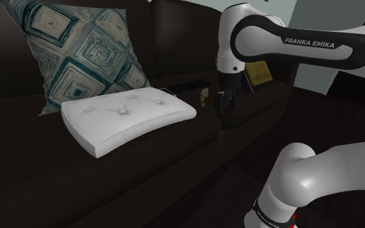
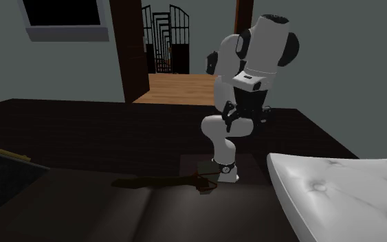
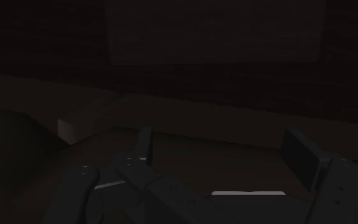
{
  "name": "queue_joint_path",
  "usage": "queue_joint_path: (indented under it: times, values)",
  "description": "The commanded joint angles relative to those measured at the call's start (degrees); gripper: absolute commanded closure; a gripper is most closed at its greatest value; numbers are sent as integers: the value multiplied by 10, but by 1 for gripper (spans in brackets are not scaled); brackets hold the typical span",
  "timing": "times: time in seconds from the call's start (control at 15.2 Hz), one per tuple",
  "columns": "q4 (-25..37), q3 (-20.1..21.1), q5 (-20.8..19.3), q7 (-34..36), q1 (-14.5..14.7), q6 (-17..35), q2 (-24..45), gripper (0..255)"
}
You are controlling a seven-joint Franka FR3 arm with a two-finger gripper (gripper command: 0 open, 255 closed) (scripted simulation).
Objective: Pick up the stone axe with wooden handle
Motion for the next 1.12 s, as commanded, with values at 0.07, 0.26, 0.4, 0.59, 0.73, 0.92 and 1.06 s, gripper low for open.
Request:
queue_joint_path:
  times: [0.07,0.26,0.4,0.59,0.73,0.92,1.06]
  values:
    - [-6,-21,-14,-42,6,4,-9,0]
    - [-14,-87,-57,-165,26,17,-25,0]
    - [-11,-132,-84,-248,40,29,-27,0]
    - [4,-201,-119,-370,64,49,-16,0]
    - [21,-248,-138,-451,85,63,0,0]
    - [58,-318,-156,-572,123,84,34,0]
    - [89,-365,-160,-653,154,97,64,0]
